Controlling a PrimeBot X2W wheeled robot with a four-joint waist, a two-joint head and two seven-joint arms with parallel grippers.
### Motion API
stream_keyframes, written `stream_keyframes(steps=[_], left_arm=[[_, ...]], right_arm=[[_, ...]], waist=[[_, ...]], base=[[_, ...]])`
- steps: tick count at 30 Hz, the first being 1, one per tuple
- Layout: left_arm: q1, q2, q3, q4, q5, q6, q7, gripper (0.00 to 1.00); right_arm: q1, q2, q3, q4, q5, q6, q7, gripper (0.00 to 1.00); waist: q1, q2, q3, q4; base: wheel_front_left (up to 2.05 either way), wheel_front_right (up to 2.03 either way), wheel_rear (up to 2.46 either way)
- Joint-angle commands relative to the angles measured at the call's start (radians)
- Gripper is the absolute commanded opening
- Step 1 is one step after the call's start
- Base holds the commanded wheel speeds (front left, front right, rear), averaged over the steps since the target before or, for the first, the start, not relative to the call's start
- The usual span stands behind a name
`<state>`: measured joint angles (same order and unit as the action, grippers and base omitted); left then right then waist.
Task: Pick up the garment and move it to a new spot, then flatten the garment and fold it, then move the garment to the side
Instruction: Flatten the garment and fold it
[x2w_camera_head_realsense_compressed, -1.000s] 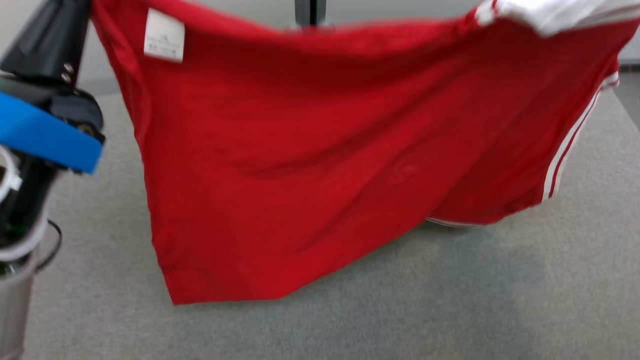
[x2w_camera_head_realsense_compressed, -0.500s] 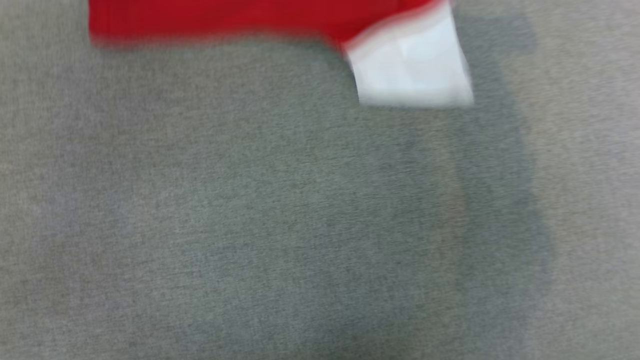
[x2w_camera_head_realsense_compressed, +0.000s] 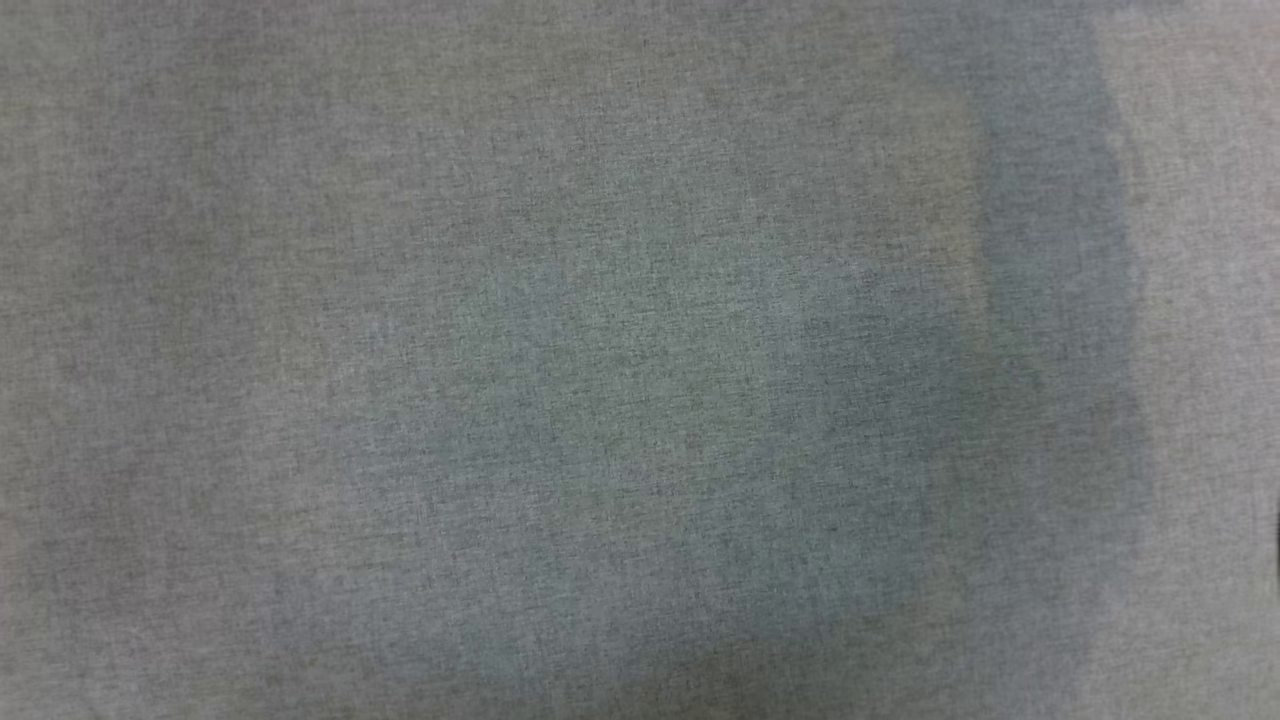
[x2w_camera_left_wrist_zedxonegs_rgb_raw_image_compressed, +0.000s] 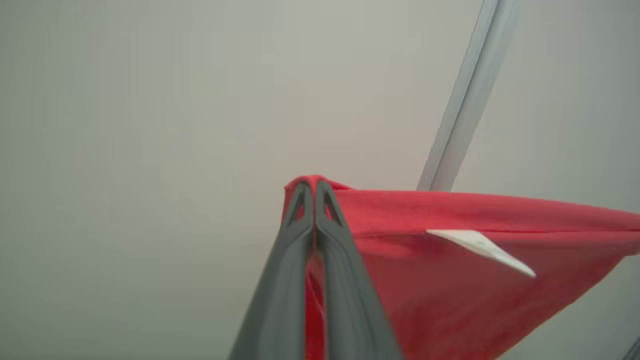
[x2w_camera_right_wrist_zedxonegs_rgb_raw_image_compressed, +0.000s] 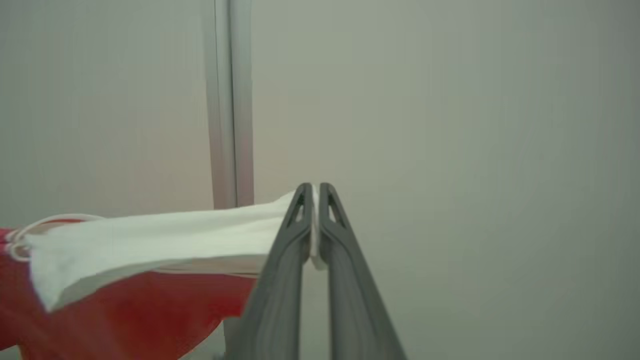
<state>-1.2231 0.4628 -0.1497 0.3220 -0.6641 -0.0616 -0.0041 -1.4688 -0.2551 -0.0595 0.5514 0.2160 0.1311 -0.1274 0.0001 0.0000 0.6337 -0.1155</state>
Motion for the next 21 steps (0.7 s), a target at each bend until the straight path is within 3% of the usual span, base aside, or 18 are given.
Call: stream_keyframes(steps=[1,6,10,17,21], left_arm=[[0.046,-0.011,-0.004,0.025,-0.005,-0.005,-0.024,0.0],[0.233,-0.06,-0.073,0.131,0.017,-0.022,-0.082,0.0],[0.374,-0.134,-0.109,0.185,-0.017,-0.033,-0.101,0.0],[0.666,-0.199,-0.147,0.163,-0.061,-0.012,-0.111,0.0],[0.834,-0.205,-0.182,0.097,-0.066,0.018,-0.08,0.0]], right_arm=[[0.057,0.002,0.007,0.014,0.017,0.0,0.011,0.0],[0.288,0.011,0.038,0.051,0.086,0.0,0.091,0.0],[0.488,0.001,0.056,0.014,0.131,0.0,0.203,0.0],[0.885,0.033,0.015,-0.24,0.195,0.0,0.462,0.0],[1.136,0.101,-0.063,-0.462,0.19,0.0,0.625,0.0]], waist=[[-0.0001,0.0,-0.005,-0.004],[-0.0001,0.0,-0.034,-0.011],[-0.0001,0.0,-0.09,-0.003],[-0.0001,0.0,-0.242,0.009],[-0.0001,0.0,-0.324,0.028]], base=[[0.0,0.0,0.0],[0.0,0.0,0.0],[0.0,0.0,0.0],[0.0,0.0,0.0],[0.0,0.0,0.0]])
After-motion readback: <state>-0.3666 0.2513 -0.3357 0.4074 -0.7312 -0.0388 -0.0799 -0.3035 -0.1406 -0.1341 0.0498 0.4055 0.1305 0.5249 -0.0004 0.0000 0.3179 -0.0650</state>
